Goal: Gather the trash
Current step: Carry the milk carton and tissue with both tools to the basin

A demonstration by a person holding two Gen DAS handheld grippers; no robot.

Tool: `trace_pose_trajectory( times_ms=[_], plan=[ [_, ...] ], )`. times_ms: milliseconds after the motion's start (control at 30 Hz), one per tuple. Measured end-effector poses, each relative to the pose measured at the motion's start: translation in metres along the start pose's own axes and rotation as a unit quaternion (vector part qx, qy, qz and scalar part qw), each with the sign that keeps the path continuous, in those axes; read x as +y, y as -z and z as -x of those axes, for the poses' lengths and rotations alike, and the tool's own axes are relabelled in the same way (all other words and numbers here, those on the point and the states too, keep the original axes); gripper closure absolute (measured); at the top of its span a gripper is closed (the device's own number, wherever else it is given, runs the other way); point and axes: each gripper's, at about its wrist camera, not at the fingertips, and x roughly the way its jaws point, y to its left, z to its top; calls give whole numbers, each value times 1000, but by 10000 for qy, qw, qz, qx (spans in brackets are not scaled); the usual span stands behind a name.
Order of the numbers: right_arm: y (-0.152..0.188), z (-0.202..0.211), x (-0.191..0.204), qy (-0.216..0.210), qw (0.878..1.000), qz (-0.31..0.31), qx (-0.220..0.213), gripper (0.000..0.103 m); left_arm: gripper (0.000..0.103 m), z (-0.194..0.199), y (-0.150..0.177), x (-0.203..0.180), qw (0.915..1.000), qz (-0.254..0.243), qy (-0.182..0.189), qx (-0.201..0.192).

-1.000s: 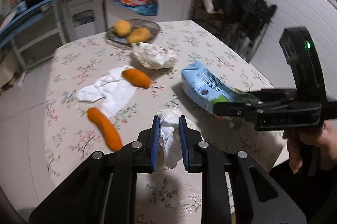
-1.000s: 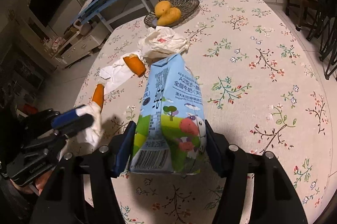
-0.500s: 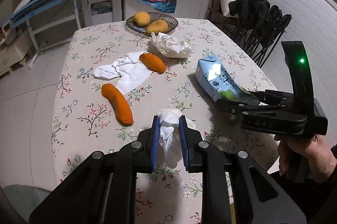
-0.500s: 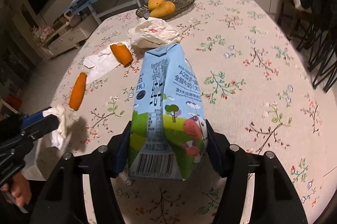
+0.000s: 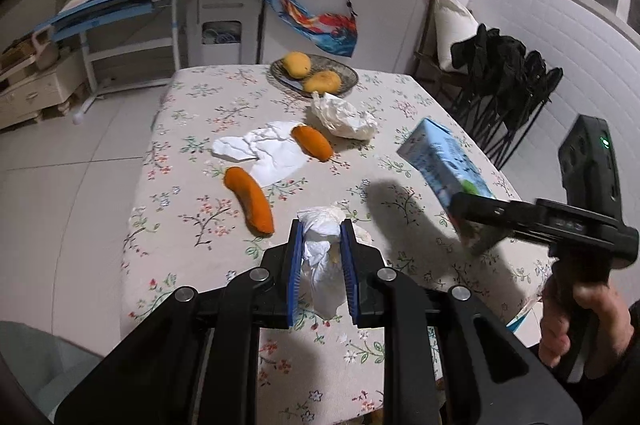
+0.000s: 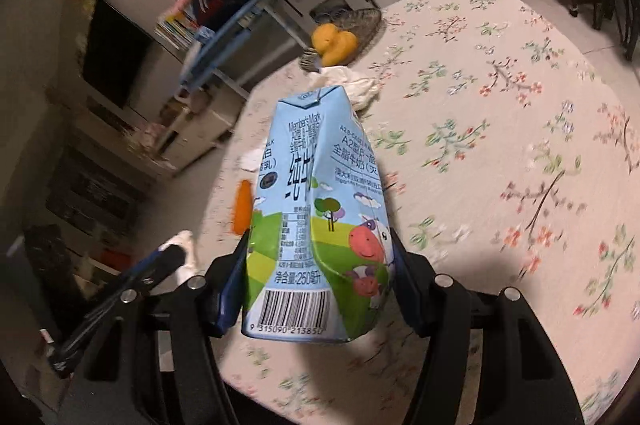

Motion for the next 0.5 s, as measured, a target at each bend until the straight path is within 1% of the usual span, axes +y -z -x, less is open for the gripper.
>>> trace_pose_trajectory(
  times_ms=[167,333,500],
  plan=[
    [14,10,12,-270,9996,86,-81,42,85,15,6,-4,9996,-47,-216,-199],
    [30,20,21,-393,9989,203,-124,42,85,26,16,-9,9993,-83,-267,-240],
    [47,25,21,-483,9987,143,-91,42,84,35,28,-10,9994,-43,-247,-256]
  ],
)
